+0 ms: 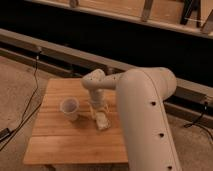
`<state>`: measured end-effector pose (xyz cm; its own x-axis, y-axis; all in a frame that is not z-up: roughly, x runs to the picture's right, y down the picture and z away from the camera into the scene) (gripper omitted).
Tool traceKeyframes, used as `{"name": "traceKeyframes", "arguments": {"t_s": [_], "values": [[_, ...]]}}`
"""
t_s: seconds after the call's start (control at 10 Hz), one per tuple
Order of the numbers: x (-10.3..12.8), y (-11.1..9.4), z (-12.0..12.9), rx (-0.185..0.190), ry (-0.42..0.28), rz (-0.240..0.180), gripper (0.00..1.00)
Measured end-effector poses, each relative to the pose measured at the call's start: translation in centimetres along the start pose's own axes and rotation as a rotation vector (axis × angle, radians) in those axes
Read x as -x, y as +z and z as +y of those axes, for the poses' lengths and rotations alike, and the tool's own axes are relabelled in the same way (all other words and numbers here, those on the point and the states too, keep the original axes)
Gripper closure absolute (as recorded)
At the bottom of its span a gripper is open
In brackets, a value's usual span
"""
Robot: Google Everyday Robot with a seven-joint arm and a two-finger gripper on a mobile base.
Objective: Place the white sponge in the ceramic cup
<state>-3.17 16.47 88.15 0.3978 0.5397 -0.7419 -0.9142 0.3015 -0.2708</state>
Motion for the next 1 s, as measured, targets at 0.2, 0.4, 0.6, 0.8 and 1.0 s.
{"name": "traceKeyframes", "arguments": {"t_s": [0.2,0.4,0.6,0.8,1.0], "values": [[0.1,-0.1,-0.1,-0.001,0.005,-0.003,0.81],[0.1,-0.5,-0.1,-0.003,0.011,-0.009,0.99],[0.1,-1.5,-0.1,-0.016,0.012,-0.023,1.0],[0.1,-3.7,0.2,-0.042,0.004,-0.054,1.0],[0.1,-6.8,0.4,-0.087,-0.014,-0.101,1.0]]}}
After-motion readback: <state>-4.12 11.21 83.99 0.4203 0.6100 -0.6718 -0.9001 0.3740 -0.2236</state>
